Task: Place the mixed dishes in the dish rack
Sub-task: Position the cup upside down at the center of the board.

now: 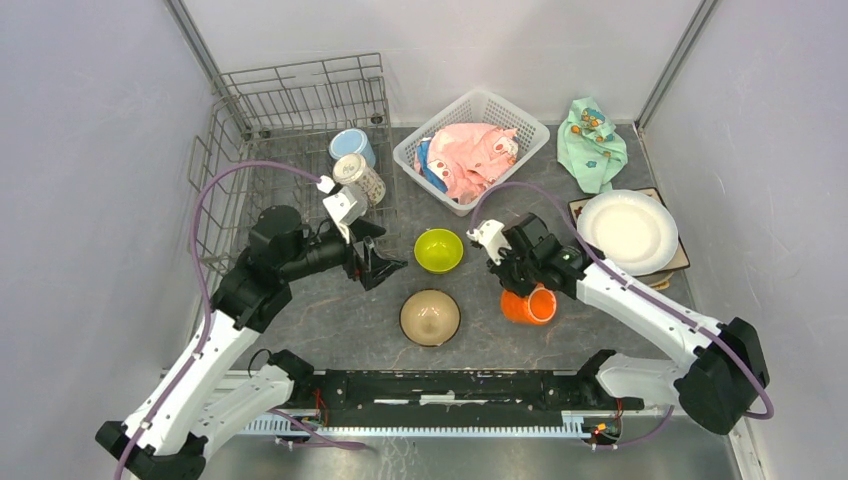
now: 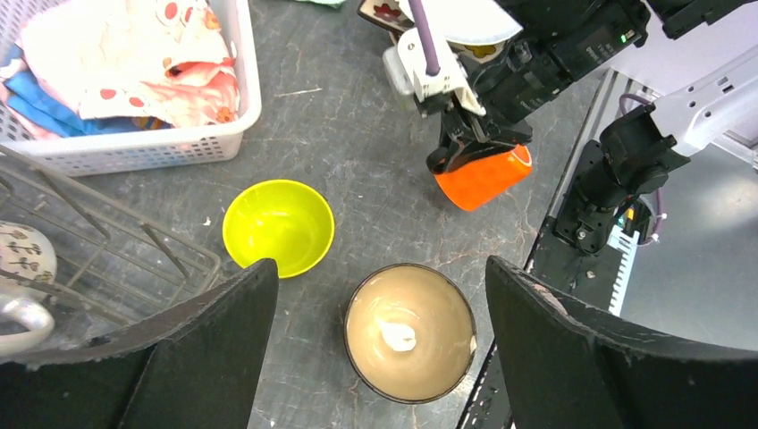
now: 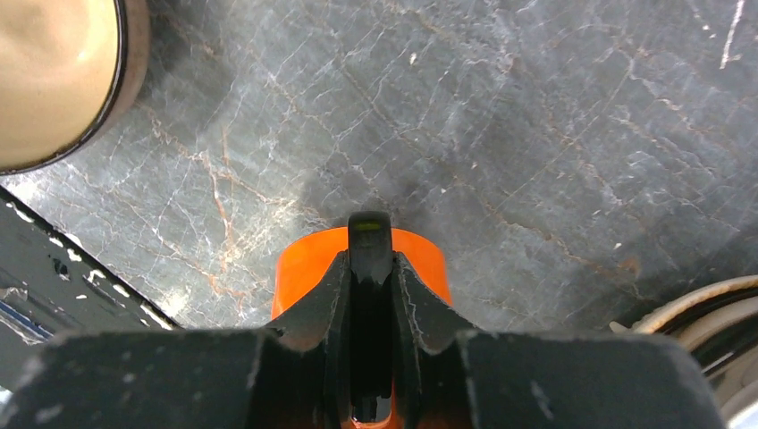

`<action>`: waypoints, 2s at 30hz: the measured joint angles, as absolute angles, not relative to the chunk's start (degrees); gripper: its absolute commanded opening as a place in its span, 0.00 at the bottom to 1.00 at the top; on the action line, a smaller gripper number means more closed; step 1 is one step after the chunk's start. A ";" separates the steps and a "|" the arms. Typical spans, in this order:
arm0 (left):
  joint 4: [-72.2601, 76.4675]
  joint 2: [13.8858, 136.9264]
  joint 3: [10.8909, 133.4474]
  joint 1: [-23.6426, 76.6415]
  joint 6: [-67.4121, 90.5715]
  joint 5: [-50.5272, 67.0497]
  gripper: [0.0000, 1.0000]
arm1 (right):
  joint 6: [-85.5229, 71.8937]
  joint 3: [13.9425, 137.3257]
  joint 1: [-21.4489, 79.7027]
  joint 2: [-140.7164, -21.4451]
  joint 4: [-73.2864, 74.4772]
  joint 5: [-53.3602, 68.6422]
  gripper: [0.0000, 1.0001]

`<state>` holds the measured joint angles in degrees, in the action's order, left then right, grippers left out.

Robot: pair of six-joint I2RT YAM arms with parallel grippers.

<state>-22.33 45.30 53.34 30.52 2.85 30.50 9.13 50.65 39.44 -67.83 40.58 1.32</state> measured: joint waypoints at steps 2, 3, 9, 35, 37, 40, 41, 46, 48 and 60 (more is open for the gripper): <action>-22.35 44.16 53.34 30.52 2.02 30.06 0.87 | 9.45 49.74 40.05 -67.83 40.58 1.26 0.01; -22.37 43.57 53.34 30.52 1.54 29.50 0.87 | 9.80 49.65 40.42 -67.83 40.58 1.21 0.01; -22.48 40.45 53.28 30.52 1.13 23.64 0.88 | 11.31 49.67 43.00 -71.13 39.70 -2.37 0.01; -21.71 34.87 49.63 30.52 -3.31 24.86 0.87 | 15.14 47.86 56.05 -81.25 34.39 -9.47 0.22; -21.71 34.96 49.43 30.52 -3.31 25.58 0.87 | 15.53 47.86 56.05 -81.47 34.22 -9.10 0.24; -21.71 35.40 49.43 30.52 -3.33 26.04 0.87 | 15.97 47.31 56.05 -81.47 33.23 -8.38 0.28; -21.69 35.55 49.43 30.52 -3.36 26.06 0.87 | 16.08 47.00 56.03 -81.47 32.53 -7.77 0.29; -21.76 36.03 49.43 30.52 -3.42 26.06 0.87 | 16.47 45.87 56.10 -81.47 30.52 -5.87 0.30; -21.80 36.05 49.52 30.52 -3.53 26.06 0.87 | 16.60 45.76 56.12 -81.47 30.15 -5.19 0.34; -22.85 39.97 52.25 30.52 -4.29 29.71 0.85 | 13.50 47.77 55.81 -70.65 29.36 -3.22 0.90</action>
<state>-22.85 39.97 52.25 30.52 -4.29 29.71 13.50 47.77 55.81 -70.65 29.36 -3.22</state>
